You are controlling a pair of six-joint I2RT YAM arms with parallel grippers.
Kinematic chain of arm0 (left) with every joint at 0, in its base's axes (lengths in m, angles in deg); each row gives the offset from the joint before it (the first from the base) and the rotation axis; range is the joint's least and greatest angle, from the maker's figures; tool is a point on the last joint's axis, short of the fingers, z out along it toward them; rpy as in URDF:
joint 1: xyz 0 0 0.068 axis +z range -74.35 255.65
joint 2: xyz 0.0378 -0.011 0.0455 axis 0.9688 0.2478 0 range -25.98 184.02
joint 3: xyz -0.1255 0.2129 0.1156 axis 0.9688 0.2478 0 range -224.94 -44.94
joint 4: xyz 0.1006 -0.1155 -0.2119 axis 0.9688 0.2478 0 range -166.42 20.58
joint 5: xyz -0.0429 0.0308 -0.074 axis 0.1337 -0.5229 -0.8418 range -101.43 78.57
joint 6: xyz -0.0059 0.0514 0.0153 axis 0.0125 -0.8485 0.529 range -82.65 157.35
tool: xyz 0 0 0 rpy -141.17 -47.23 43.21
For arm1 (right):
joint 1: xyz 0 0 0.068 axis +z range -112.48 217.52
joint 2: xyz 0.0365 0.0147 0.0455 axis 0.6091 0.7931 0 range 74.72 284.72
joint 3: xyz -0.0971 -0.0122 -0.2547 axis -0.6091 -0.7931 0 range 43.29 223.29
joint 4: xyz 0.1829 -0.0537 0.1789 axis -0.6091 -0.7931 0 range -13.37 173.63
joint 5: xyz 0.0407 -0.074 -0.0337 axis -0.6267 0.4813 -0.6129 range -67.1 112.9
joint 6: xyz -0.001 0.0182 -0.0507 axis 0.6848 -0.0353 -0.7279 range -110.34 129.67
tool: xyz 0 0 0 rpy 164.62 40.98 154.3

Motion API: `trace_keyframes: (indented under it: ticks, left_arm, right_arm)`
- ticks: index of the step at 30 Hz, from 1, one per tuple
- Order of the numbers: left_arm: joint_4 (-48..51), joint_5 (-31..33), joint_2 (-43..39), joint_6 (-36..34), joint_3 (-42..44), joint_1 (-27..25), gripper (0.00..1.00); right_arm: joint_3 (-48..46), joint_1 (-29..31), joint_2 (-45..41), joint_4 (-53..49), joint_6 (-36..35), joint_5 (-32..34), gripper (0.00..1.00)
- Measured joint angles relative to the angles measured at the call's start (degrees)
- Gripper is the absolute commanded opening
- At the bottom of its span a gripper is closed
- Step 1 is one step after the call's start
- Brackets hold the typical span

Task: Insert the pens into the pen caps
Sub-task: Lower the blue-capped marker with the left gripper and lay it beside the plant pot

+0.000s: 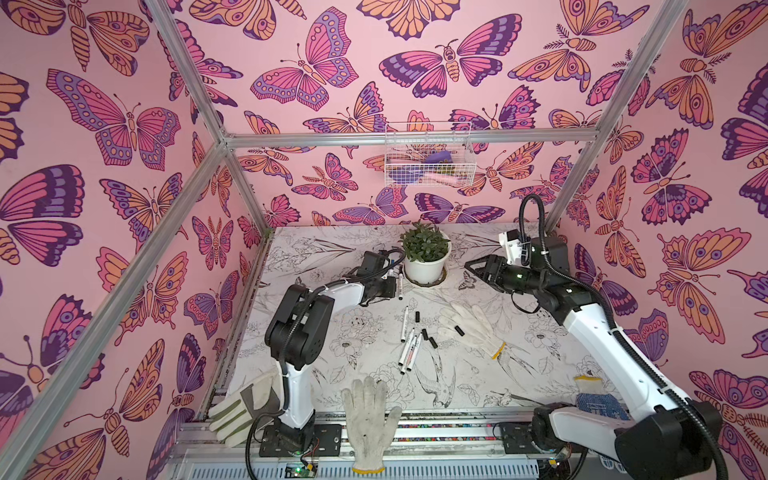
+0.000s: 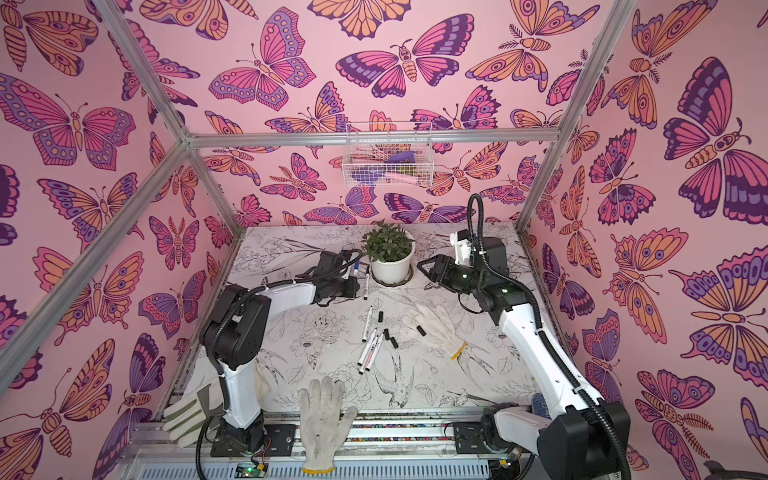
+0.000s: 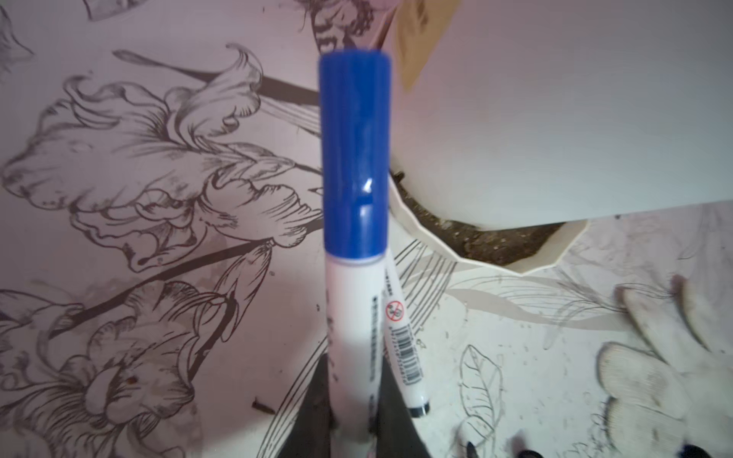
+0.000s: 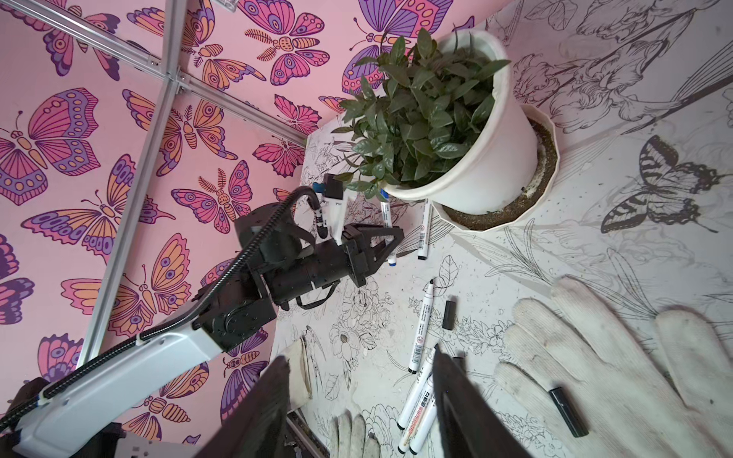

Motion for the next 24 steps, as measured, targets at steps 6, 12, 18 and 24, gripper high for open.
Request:
trace_keyframes:
  ticks: [6,12,18,24]
  left_arm:
    - [2.27,-0.9,1.92,-0.02,-2.21,-0.28,0.43]
    - [1.9,-2.34,1.46,0.22,-2.05,-0.92,0.56]
    - [2.8,0.59,-11.5,-0.35,8.33,-4.04,0.57]
    - [5.31,4.0,-21.14,0.35,13.7,-12.66,0.59]
  right_arm:
    - [-0.11,0.0,0.0,-0.22,-0.66,-0.02,0.55]
    - [-0.26,0.0,0.0,-0.55,-1.11,-0.02,0.54]
    - [-0.26,0.39,0.0,-1.73,-2.62,0.39,0.54]
    - [-0.26,1.22,0.81,-2.54,-3.76,0.44,0.54]
